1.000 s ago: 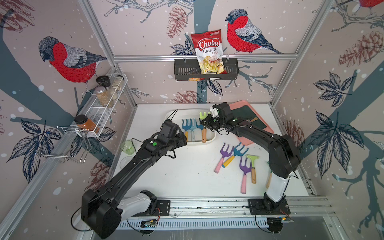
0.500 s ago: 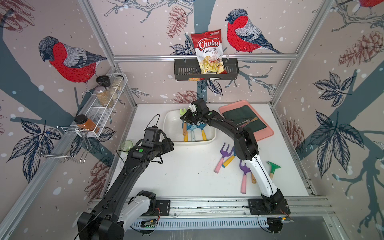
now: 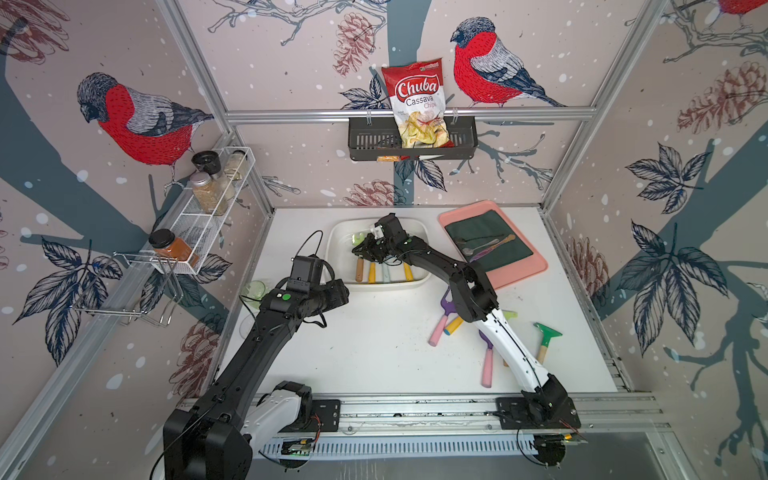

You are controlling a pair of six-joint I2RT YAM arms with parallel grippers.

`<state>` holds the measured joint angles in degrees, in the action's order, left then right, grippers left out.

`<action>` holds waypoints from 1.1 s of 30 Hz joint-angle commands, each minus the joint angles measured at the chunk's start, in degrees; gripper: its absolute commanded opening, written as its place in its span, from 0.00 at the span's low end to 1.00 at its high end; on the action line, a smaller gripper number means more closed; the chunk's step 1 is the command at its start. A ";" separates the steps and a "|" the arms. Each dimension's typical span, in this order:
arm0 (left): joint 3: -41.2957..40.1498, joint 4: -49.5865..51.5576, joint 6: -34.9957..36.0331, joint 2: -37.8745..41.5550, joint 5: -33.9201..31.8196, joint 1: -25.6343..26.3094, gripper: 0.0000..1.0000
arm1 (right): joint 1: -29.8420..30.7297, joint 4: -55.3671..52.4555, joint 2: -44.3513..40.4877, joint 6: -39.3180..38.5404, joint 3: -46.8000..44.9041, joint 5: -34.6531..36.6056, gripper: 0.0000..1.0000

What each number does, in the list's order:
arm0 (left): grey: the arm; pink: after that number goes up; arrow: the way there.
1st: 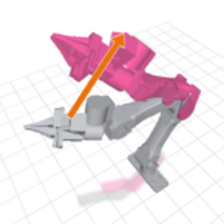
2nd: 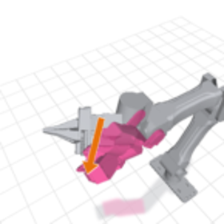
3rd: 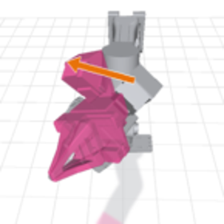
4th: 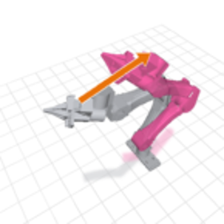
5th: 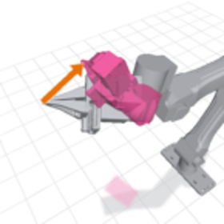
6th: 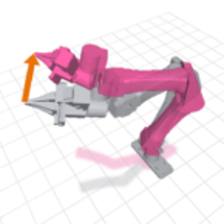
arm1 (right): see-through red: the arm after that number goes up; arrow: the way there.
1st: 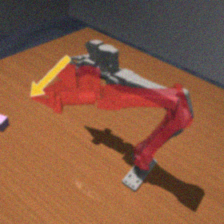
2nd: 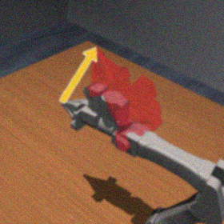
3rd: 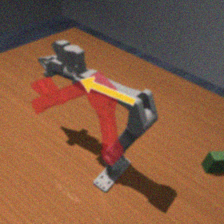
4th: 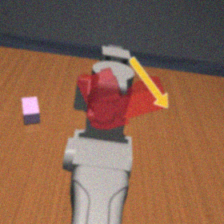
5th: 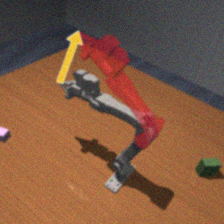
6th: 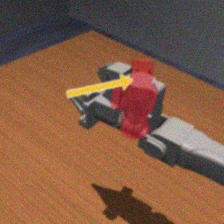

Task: Put the rake into the storage box
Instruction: Place the rake in the storage box.

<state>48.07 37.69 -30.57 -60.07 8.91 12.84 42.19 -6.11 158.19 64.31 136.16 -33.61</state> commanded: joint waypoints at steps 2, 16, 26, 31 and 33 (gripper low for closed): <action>-0.52 -1.73 1.46 -0.20 0.40 -0.47 0.69 | 0.08 2.64 0.53 1.30 0.52 -0.16 0.09; -1.23 -1.54 1.17 0.11 0.74 -0.71 0.69 | -0.01 -0.86 -0.79 -0.05 -0.12 0.81 0.36; -1.84 -2.00 0.55 0.57 1.72 -0.76 0.69 | -0.05 -3.68 -5.28 -3.09 -3.52 1.52 0.50; -2.14 -2.01 0.26 0.98 2.08 -0.76 0.69 | -0.36 -4.07 -7.99 -3.70 -6.73 2.21 0.51; -2.24 -1.96 0.21 1.19 2.12 -0.74 0.69 | -0.49 -4.17 -9.19 -4.24 -8.08 2.65 0.51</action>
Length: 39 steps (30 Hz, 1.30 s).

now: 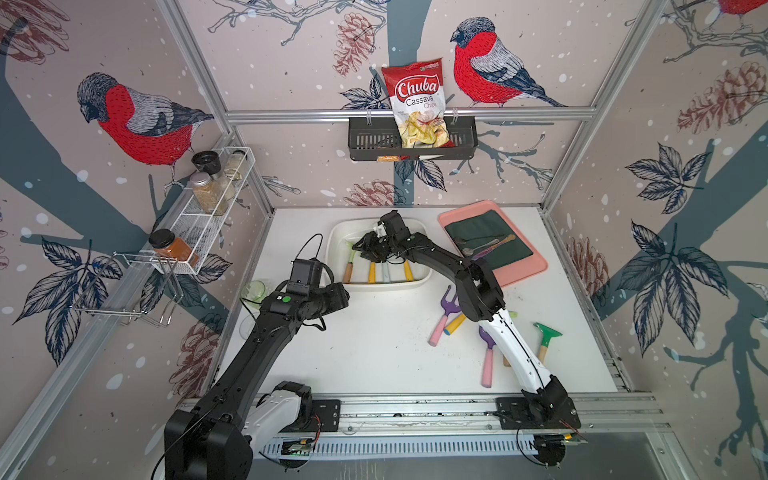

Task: Put the rake into the storage box
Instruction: Place the rake in the storage box, then pick up the rake at the center of the board.

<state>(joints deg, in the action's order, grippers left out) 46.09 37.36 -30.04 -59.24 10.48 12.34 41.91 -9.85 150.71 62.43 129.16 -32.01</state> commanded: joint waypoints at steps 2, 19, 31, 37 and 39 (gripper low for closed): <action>-0.45 -1.61 -0.42 0.53 0.71 -0.21 0.69 | -0.33 -0.24 -2.80 -2.67 -2.24 0.92 0.52; -1.63 -10.87 -8.26 -1.22 0.53 12.53 0.68 | -6.49 -12.29 -36.43 -18.64 -30.06 14.27 0.53; 10.64 -12.08 -9.05 -24.52 -19.68 44.22 0.67 | -20.60 -4.38 -67.70 -17.47 -71.07 12.83 0.54; 18.52 -12.75 -7.76 -37.26 -18.28 49.94 0.63 | -26.83 -5.66 -73.79 -18.61 -74.62 10.51 0.54; 20.34 -11.84 -7.84 -40.03 -18.26 50.54 0.61 | -28.62 -6.20 -75.22 -19.12 -75.18 9.78 0.54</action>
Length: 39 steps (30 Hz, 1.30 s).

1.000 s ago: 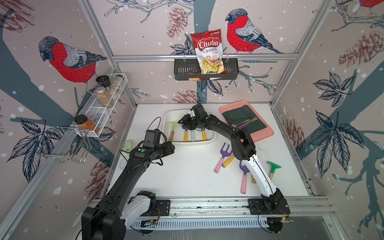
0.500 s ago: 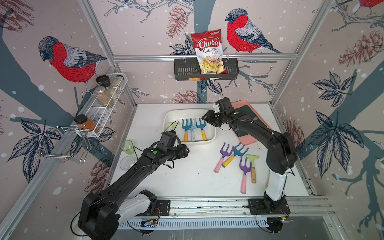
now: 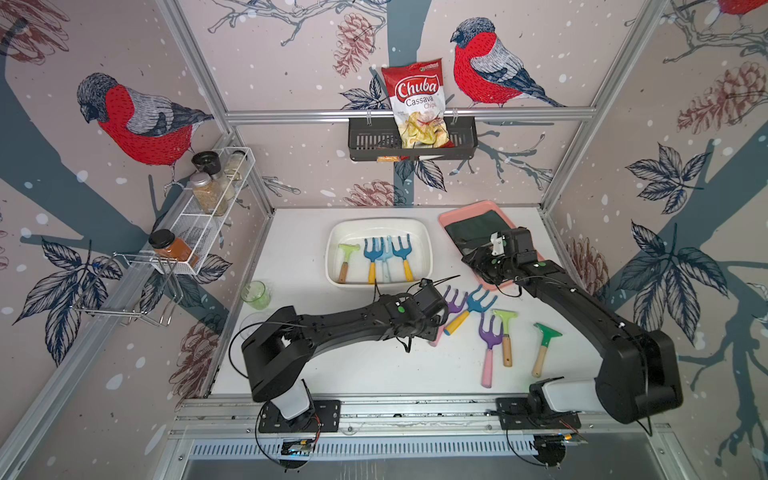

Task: Put the rake into the storage box
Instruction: Pick up the rake at the center of the board.

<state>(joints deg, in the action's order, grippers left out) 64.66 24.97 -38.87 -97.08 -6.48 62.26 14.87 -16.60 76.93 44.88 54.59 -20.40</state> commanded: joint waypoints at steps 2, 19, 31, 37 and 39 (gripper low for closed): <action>3.23 1.32 1.14 -4.18 -1.01 1.07 0.59 | -2.87 0.04 -2.54 -2.22 -1.01 -2.51 0.54; 8.08 6.75 1.08 -12.15 -2.35 2.37 0.52 | -6.35 1.13 -3.49 -3.83 -3.93 -6.44 0.55; 7.08 5.78 0.81 -14.14 -0.70 2.35 0.31 | -6.26 2.53 -3.16 -3.12 -4.97 -6.60 0.55; 7.15 4.94 0.25 -12.69 0.20 1.62 0.18 | -6.09 2.53 -3.45 -2.96 -5.39 -6.40 0.55; 7.15 4.74 -0.24 -11.79 0.64 1.14 0.16 | -5.93 2.58 -3.45 -2.95 -5.54 -6.38 0.55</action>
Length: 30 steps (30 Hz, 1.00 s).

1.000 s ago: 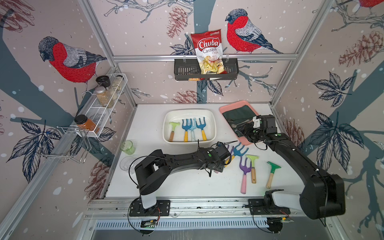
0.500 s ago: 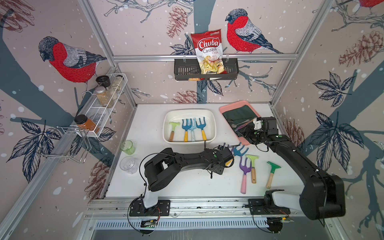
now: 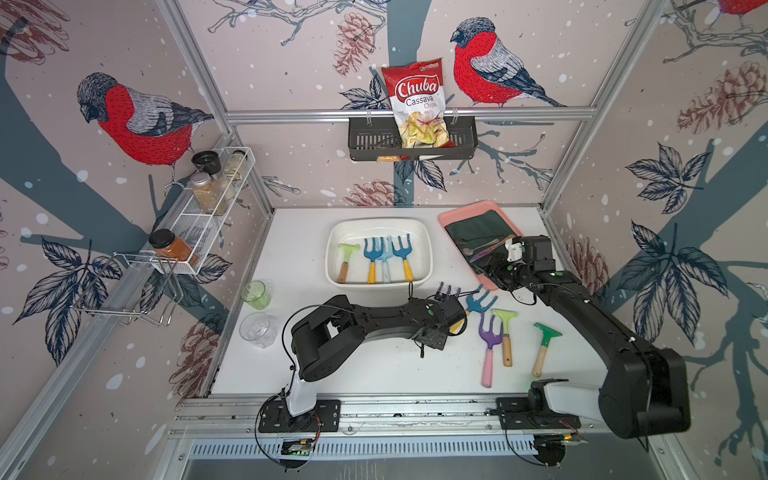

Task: Put the rake into the storage box
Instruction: Pick up the rake at the center of the board.

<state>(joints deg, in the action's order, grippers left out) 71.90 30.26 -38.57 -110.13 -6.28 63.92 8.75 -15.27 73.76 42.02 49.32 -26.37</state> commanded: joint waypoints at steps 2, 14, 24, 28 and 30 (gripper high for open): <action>0.08 -0.55 -1.02 2.36 0.92 -1.06 0.16 | 0.67 1.29 -0.38 -0.09 -0.46 -0.26 0.55; 4.78 -1.70 0.42 9.57 5.14 -4.21 0.16 | 4.29 2.13 -1.07 0.78 -0.52 1.28 0.54; 7.90 -0.76 1.74 11.10 7.09 -5.81 0.16 | 7.34 5.65 0.72 2.19 0.75 0.03 0.45; 7.35 -1.52 1.60 11.85 7.78 -5.82 0.16 | 8.41 6.56 2.41 2.45 1.69 -0.32 0.36; 7.14 -1.61 1.49 12.28 7.78 -5.92 0.16 | 8.68 6.97 3.13 2.58 2.00 -0.35 0.29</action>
<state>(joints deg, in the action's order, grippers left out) 79.15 29.82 -37.50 -98.78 1.32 58.22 17.10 -10.57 76.27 43.90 50.70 -25.98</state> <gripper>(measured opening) 0.269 0.303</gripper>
